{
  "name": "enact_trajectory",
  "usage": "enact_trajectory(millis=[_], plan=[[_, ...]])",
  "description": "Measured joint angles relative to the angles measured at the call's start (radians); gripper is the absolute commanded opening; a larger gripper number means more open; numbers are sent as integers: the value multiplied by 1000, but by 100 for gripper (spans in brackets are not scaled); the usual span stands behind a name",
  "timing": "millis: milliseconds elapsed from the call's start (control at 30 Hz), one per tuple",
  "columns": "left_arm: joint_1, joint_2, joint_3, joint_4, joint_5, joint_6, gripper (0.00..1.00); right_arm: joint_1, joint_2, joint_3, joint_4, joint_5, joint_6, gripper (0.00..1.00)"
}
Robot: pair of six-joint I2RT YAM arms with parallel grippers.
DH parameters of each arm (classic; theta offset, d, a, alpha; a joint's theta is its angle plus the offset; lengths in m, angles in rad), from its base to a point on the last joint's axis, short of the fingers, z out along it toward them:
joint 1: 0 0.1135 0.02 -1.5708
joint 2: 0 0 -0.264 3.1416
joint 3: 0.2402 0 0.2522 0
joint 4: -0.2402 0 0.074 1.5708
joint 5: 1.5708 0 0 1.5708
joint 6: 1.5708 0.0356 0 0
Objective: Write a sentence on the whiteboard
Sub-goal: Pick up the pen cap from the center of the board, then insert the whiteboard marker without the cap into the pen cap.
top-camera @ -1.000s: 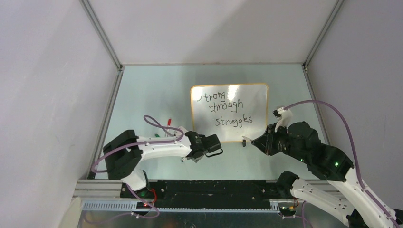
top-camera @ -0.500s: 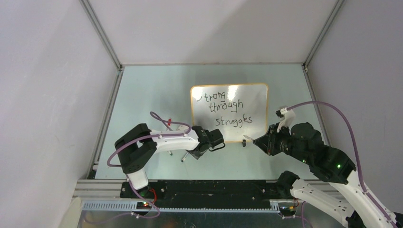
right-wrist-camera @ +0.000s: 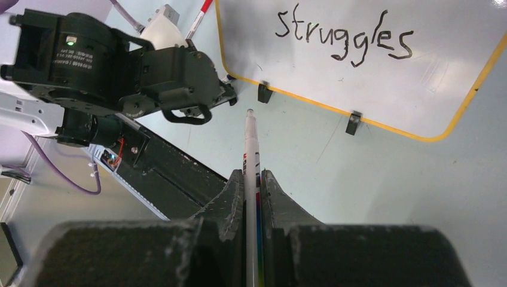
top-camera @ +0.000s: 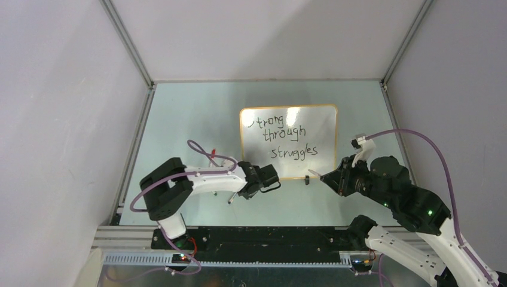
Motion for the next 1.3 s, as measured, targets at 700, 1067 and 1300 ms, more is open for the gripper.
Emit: enact_trajectory(millis=[700,1067,1300], plan=[[-183,-622,-464,530,-115,1202,0,-8,192,-2,34,-185,-8,0],[-204,-824,-766,1085,194,2017,0,82,352,-2,119,-261,-6,0],[-206,-924,-788,1209,313,2313,0,138,408,-2,160,-256,4,0]])
